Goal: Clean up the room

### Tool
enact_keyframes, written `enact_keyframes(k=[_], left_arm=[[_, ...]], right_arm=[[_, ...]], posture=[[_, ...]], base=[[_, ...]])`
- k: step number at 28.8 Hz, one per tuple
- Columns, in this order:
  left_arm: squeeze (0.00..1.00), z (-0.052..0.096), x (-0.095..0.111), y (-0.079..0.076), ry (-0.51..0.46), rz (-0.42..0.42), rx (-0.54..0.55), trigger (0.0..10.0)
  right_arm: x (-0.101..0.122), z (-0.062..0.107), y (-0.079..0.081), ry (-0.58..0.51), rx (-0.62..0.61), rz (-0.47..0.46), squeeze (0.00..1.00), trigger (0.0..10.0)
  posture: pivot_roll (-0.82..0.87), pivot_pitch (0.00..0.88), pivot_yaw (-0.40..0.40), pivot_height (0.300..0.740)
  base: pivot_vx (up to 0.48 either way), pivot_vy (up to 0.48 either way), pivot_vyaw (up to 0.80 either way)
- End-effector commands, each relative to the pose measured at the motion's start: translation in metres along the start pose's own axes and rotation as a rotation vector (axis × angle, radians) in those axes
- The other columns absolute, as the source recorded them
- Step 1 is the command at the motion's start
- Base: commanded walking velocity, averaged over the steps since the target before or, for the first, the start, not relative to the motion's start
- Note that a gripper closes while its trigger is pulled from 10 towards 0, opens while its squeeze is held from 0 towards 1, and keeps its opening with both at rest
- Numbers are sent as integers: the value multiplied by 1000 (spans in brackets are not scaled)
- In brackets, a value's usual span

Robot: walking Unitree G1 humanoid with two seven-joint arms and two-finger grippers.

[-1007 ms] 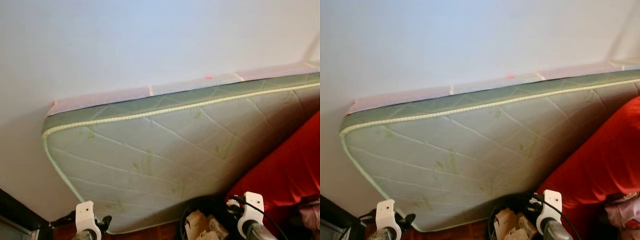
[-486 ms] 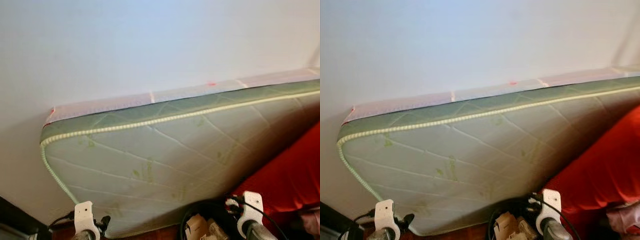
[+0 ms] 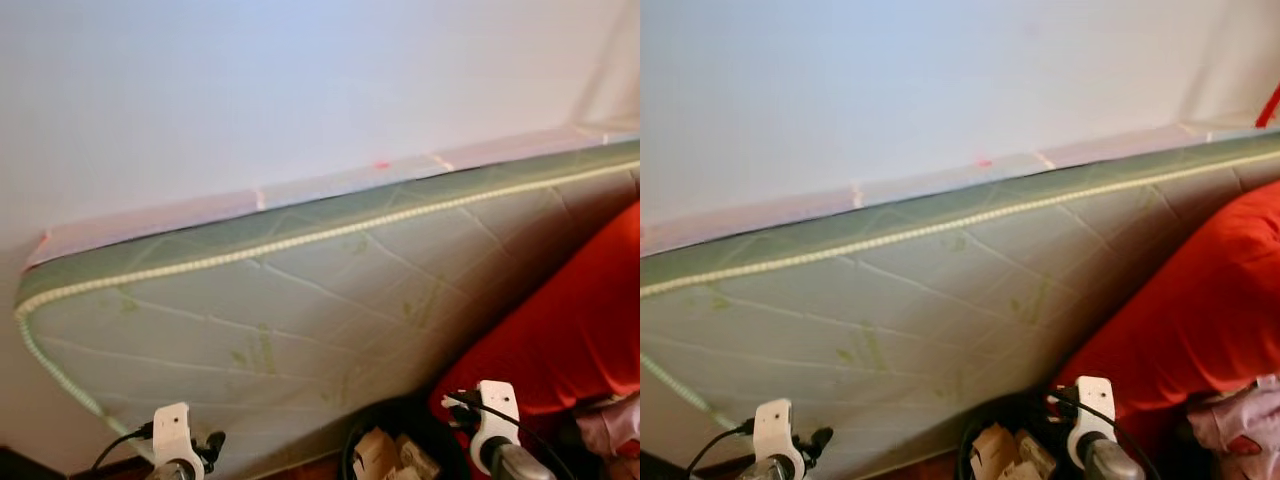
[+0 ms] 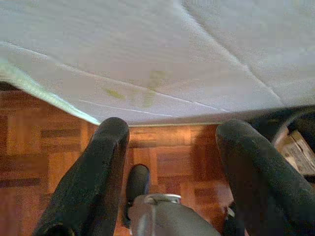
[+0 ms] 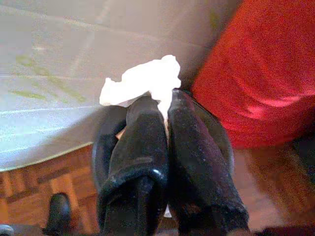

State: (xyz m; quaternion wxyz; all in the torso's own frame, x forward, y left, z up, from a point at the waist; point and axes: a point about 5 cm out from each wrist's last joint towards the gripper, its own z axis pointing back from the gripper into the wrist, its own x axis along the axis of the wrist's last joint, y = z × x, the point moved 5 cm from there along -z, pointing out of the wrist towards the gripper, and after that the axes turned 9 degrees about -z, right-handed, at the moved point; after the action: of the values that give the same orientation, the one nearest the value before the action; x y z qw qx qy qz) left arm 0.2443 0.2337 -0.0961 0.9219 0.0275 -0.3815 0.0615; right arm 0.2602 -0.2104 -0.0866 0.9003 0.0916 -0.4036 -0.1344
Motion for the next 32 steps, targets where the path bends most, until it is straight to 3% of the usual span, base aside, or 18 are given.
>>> enact_keyframes(k=[1,9,20,29,32], left_arm=[[0,1,-5,1,19,-9,-3,10000],[0,1,-5,2,18,-9,-2,10000],[0,1,-6,1,19,-6,-3,10000],[0,1,-6,1,20,-8,-4,10000],[0,1,-6,1,22,-10,-4,10000]], right_arm=[[2,1,-4,-2,-7,-17,0,10000],[4,2,-9,-39,-56,-68,0,10000],[1,3,-20,-27,-141,-50,0,10000],[1,3,-18,-24,-130,-62,0,10000],[1,3,-18,-17,-131,-29,0,10000]], posture=[[108,0,-11,740],[113,0,-10,740],[115,0,-11,740],[116,0,-13,740],[118,0,-14,740]], base=[[0,0,0],[0,0,0],[0,0,0],[0,0,0],[0,0,0]])
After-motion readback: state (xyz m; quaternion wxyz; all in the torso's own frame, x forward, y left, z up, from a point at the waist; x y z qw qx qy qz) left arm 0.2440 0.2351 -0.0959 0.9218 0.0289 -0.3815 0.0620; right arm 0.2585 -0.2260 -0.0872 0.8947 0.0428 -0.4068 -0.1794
